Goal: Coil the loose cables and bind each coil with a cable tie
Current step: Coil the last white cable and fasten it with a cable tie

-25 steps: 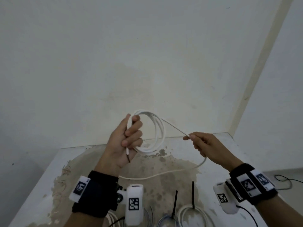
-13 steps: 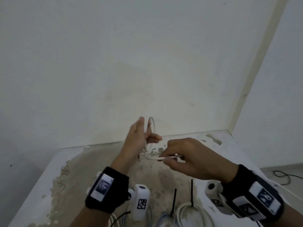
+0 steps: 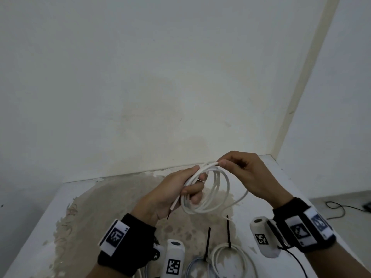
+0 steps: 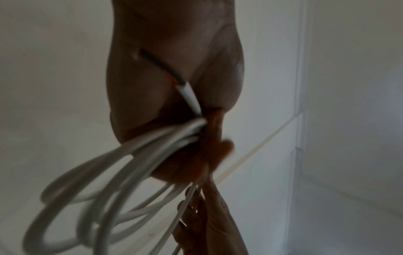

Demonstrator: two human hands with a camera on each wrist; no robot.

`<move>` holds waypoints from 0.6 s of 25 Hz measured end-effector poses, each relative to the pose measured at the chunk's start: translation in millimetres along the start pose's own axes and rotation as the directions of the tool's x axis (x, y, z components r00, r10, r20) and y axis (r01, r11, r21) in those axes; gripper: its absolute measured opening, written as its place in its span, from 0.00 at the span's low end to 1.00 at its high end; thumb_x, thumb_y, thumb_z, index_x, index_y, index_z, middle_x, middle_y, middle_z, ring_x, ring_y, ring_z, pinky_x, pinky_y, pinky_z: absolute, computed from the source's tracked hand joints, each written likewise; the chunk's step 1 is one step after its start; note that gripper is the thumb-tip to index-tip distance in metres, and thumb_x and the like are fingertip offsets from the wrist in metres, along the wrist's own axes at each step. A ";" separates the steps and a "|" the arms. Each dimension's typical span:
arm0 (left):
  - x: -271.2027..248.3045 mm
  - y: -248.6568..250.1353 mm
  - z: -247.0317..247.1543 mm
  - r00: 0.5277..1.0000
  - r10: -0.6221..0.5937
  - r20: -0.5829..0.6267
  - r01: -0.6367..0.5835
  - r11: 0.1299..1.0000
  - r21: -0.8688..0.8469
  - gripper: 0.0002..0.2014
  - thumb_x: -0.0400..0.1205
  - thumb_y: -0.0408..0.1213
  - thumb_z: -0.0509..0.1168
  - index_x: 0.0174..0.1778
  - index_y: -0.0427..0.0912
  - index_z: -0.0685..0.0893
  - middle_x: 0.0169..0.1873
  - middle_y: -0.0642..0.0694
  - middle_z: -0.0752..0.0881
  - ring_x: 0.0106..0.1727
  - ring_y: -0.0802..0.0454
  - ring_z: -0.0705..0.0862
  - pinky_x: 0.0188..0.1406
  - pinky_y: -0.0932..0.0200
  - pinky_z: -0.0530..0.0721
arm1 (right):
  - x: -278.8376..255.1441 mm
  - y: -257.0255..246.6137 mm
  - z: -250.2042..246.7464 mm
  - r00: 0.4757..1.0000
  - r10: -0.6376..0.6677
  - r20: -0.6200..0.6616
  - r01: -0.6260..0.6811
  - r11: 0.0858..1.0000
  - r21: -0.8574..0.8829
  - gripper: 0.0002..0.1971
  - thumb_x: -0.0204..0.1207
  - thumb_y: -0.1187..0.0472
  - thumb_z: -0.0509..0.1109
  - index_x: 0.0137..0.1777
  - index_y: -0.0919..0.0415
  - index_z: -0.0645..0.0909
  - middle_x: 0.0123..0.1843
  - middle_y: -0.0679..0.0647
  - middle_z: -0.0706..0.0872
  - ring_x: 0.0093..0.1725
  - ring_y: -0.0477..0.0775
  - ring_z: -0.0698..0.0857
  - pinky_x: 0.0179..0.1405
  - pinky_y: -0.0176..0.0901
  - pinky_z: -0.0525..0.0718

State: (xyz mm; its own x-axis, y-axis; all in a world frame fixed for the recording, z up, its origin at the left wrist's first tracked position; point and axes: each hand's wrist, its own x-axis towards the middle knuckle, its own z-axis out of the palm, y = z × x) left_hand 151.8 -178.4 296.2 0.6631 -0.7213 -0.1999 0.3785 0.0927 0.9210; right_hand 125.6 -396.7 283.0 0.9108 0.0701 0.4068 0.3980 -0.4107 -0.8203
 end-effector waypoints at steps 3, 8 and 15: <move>4.6 -4.7 1.3 0.993 -0.068 0.100 0.077 0.992 -0.097 0.16 0.88 0.47 0.51 0.39 0.42 0.74 0.14 0.54 0.62 0.16 0.56 0.66 0.30 0.61 0.75 | -5.3 7.2 -1.3 0.998 0.040 -0.042 -0.040 0.999 0.014 0.08 0.79 0.53 0.72 0.44 0.54 0.90 0.38 0.49 0.90 0.36 0.61 0.80 0.39 0.43 0.77; 9.3 9.3 -11.7 0.946 0.144 0.289 0.044 0.830 -0.556 0.14 0.88 0.45 0.51 0.42 0.42 0.74 0.18 0.52 0.66 0.15 0.58 0.59 0.12 0.66 0.60 | -12.6 42.8 -7.4 0.980 0.116 -0.164 -0.130 0.989 -0.077 0.12 0.84 0.47 0.64 0.47 0.44 0.89 0.30 0.47 0.80 0.32 0.49 0.75 0.35 0.36 0.71; 26.0 14.7 -39.7 0.870 0.283 -0.404 -0.428 0.841 -0.331 0.19 0.91 0.46 0.45 0.37 0.44 0.71 0.16 0.53 0.62 0.11 0.60 0.58 0.07 0.66 0.58 | -71.9 42.8 24.2 0.902 0.196 0.385 -0.041 0.926 -0.375 0.18 0.87 0.43 0.57 0.55 0.48 0.89 0.36 0.49 0.85 0.32 0.45 0.78 0.35 0.42 0.76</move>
State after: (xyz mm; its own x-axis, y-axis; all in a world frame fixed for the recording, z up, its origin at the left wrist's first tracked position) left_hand 200.2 -168.5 291.3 0.9449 -0.3238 -0.0483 0.2487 0.6138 0.7493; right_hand 79.8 -397.4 208.9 0.9417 0.3325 0.0517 0.2902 -0.7245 -0.6253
